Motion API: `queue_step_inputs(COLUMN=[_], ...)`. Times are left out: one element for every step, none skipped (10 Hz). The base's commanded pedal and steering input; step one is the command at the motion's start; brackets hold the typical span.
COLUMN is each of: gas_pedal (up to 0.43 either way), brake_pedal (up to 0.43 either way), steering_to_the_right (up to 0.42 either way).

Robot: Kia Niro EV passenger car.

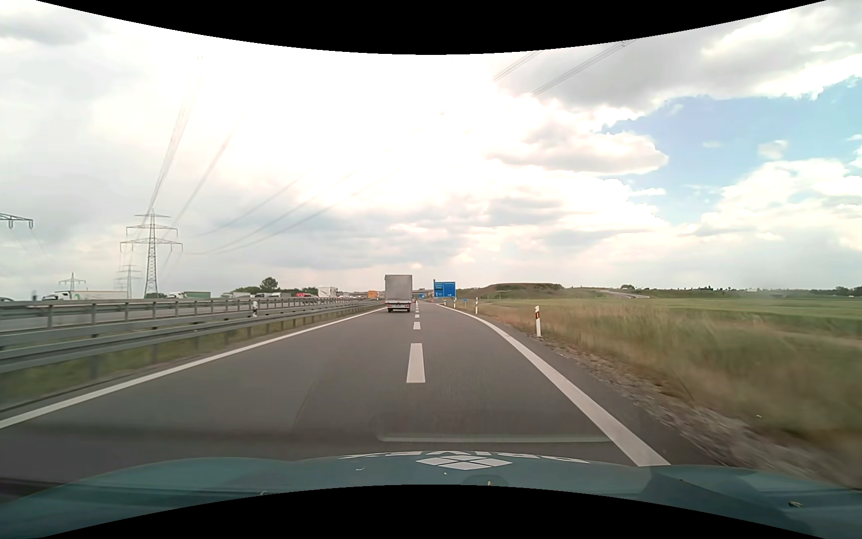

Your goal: Follow the waypoints while adhering to traffic rules and regulations

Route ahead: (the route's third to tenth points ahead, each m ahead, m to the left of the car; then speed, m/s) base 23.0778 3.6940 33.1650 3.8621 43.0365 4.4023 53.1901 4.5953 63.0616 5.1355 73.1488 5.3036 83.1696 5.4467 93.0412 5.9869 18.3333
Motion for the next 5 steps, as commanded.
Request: queue_step_inputs(gas_pedal=[0.039,0.039,0.039,0.047,0.047], brake_pedal=[0.000,0.000,0.000,0.000,0.000], steering_to_the_right=[-0.003,-0.004,-0.006,-0.006,-0.007])
